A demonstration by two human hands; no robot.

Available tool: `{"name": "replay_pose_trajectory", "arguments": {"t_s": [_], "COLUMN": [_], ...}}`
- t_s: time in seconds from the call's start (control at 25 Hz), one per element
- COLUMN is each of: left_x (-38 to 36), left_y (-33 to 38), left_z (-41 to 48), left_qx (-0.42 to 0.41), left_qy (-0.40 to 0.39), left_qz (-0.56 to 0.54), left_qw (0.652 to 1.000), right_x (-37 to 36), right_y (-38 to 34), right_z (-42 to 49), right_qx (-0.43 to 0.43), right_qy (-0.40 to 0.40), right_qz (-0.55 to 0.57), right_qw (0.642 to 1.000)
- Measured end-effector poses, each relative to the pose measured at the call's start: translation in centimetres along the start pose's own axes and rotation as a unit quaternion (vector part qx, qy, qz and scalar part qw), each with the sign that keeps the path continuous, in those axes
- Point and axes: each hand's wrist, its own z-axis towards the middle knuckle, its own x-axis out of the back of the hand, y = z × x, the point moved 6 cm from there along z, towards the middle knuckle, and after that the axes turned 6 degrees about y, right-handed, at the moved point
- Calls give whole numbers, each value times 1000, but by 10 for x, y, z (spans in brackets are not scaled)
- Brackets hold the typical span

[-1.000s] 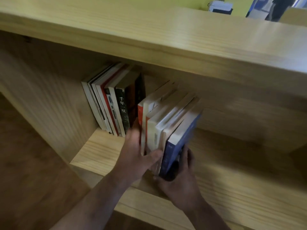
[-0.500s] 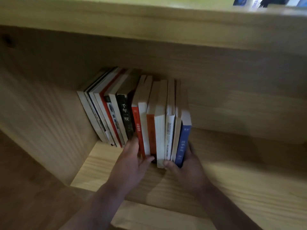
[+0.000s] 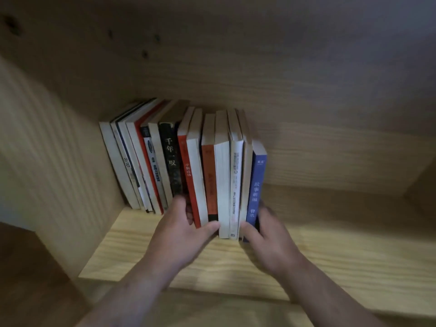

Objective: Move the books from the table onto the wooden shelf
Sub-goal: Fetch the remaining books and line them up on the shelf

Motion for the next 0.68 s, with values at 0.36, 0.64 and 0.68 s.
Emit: {"name": "replay_pose_trajectory", "arguments": {"t_s": [0.36,0.64,0.68], "left_x": [5,2,3], "left_y": [17,36,35], "left_z": [-14,-17,-17], "left_qx": [-182,-462,-455], "left_qy": [170,125,120], "left_qz": [135,369,353], "left_qw": [959,797,809], "right_x": [-5,-6,-7], "right_y": [15,19,19], "right_z": [-5,-8,-10], "right_qx": [16,23,24], "right_qy": [9,9,6], "right_qz": [113,145,142], "right_qw": [993,989,990]}}
